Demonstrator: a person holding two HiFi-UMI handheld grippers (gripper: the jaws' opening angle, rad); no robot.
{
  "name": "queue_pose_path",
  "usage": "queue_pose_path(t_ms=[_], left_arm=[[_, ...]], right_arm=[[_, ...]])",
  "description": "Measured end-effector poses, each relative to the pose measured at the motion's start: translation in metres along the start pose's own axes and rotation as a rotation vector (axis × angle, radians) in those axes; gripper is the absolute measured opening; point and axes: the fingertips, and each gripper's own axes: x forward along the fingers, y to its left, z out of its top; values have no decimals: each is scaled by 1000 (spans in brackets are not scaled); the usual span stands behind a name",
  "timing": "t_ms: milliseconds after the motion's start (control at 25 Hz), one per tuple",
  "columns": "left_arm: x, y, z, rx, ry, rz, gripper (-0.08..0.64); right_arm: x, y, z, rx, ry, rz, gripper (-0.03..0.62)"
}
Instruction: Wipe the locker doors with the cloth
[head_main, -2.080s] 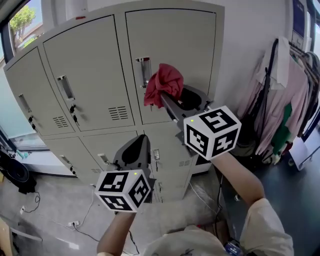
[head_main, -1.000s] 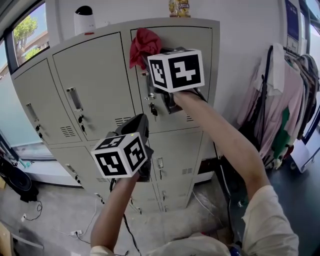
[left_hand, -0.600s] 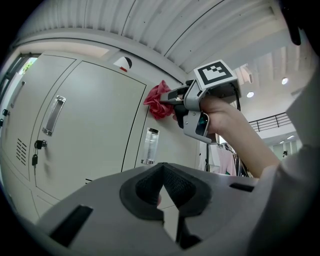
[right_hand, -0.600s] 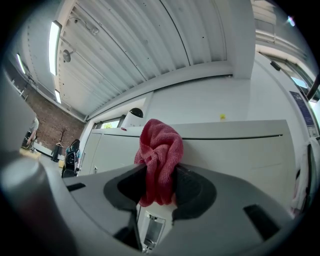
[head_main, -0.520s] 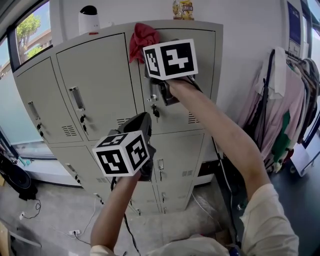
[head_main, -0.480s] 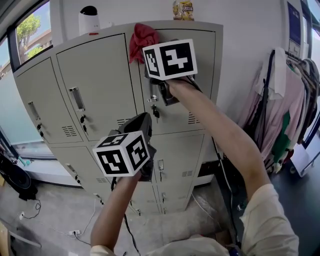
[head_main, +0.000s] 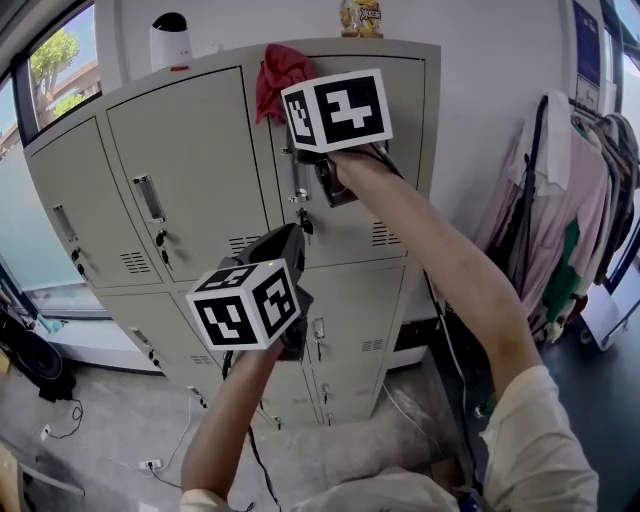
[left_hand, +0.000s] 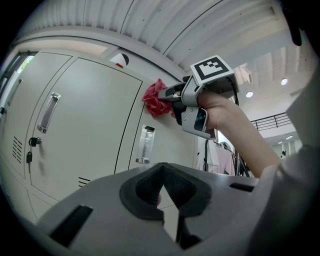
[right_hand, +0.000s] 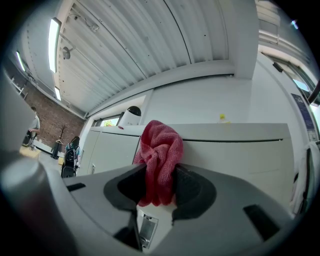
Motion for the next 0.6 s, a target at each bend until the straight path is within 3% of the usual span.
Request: queue_pose_path(t_ms=[600], left_arm=[[13,-17,-9,0,23,-32,3]], right_arm=[[-22,-43,-11,24,5,-47,146]])
